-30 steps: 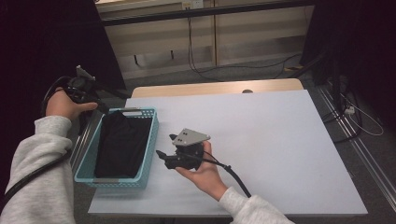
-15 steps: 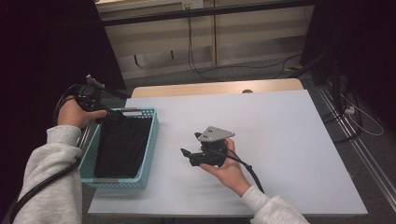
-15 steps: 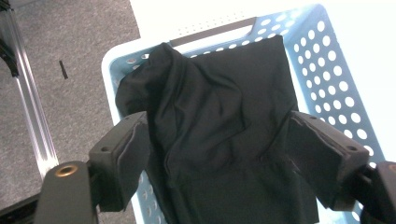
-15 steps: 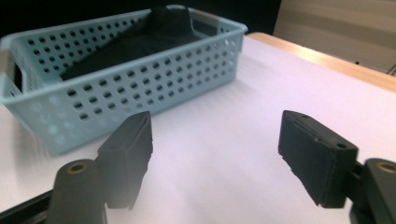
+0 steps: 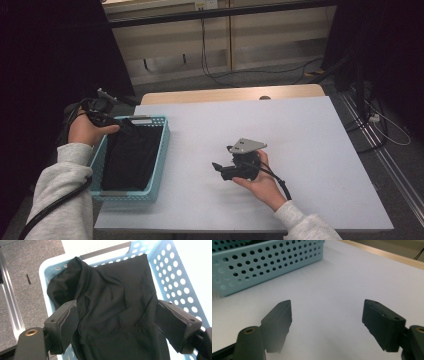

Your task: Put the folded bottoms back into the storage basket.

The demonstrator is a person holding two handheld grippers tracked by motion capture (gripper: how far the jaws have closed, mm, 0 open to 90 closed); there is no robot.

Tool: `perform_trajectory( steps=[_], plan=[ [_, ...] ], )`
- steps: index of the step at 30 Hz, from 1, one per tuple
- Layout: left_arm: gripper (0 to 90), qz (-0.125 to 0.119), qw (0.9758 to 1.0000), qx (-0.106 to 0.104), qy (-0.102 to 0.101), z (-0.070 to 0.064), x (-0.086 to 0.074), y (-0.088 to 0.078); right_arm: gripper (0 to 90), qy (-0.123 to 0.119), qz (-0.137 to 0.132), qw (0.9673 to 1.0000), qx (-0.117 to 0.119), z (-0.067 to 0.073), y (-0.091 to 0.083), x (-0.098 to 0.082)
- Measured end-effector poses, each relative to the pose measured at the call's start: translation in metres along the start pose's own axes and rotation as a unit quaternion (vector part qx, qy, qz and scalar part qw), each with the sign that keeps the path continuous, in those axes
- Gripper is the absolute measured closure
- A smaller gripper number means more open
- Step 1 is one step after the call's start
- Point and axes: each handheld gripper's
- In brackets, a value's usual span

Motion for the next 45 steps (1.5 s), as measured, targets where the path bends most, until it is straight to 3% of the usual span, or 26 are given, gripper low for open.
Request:
perform_trajectory(
  steps=[4, 7, 14, 20, 24, 35, 40, 45],
  plan=[
    [19.0, 0.002, 1.0, -0.004, -0.007, -0.002, -0.006, 0.006, 23.3, 0.006, 0.004, 1.0, -0.005, -0.006, -0.007, -0.004],
    [18.9, 0.003, 1.0, -0.009, 0.002, -0.004, -0.008, 0.009, 23.3, 0.01, 0.004, 0.9999, -0.008, -0.01, -0.013, -0.006],
    [20.6, -0.001, 0.9999, -0.011, -0.003, -0.009, -0.011, 0.014, 23.1, 0.0, 0.017, 0.9998, -0.007, -0.016, -0.026, -0.016],
    [24.4, -0.003, 0.9999, -0.015, -0.002, -0.012, -0.016, 0.018, 22.6, 0.012, 0.018, 0.9996, -0.018, -0.024, -0.038, -0.022],
    [30.6, 0.002, 0.9998, -0.02, 0.0, -0.013, -0.019, 0.022, 22.5, 0.014, 0.016, 0.9995, -0.023, -0.029, -0.044, -0.023],
    [62.0, 0.002, 0.9995, -0.031, -0.001, -0.018, -0.026, 0.03, 22.2, 0.023, 0.016, 0.9992, -0.03, -0.038, -0.054, -0.027],
    [74.1, 0.008, 0.9991, -0.041, 0.012, -0.019, -0.032, 0.038, 22.2, 0.024, 0.015, 0.9992, -0.029, -0.039, -0.056, -0.027],
    [86.1, 0.02, 0.9984, -0.053, -0.006, -0.021, -0.04, 0.048, 22.2, 0.026, 0.016, 0.9991, -0.027, -0.039, -0.056, -0.028]
  ],
)
Point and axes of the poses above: each handheld gripper's, and its own axes: y roughly forward along the jaws, x roughly out of its top, z roughly to its left, and after that the axes turned 13 degrees about -z, right-handed
